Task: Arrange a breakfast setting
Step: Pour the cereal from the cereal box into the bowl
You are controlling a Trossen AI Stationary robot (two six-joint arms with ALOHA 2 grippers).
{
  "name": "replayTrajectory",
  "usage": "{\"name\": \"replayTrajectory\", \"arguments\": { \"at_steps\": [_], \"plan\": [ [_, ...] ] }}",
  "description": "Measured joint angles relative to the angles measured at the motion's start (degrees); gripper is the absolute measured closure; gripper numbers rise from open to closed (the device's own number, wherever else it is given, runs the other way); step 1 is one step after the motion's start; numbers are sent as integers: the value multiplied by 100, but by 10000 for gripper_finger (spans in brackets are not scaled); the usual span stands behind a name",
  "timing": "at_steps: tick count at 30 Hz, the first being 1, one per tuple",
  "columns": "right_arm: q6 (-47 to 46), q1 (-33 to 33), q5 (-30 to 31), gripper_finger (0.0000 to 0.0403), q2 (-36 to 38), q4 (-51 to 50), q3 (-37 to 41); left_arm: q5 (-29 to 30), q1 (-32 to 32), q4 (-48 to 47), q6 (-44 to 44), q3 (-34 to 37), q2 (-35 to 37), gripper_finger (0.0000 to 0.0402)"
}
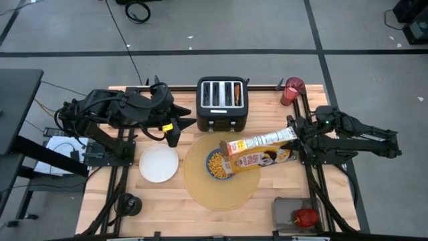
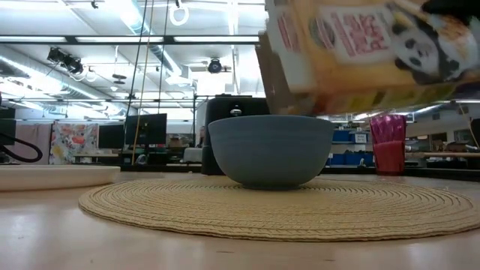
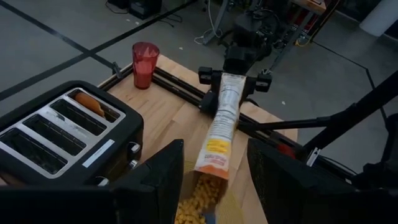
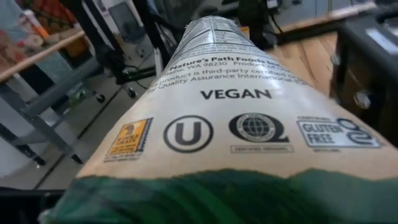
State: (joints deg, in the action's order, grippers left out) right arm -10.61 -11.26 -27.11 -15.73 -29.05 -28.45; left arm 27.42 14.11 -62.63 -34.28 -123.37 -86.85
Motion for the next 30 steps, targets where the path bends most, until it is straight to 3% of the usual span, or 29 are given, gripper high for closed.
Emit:
{"name": "replayTrajectory", "arguments": {
  "at_steps": [15,30],
  "plan": [
    [7,4,-149,197,63,-84,-12,7,97,383,-53,0,0,219],
    [-316,-17,-12,197,879,-156,-6,345,319,824,225,2,2,219]
  ]
}}
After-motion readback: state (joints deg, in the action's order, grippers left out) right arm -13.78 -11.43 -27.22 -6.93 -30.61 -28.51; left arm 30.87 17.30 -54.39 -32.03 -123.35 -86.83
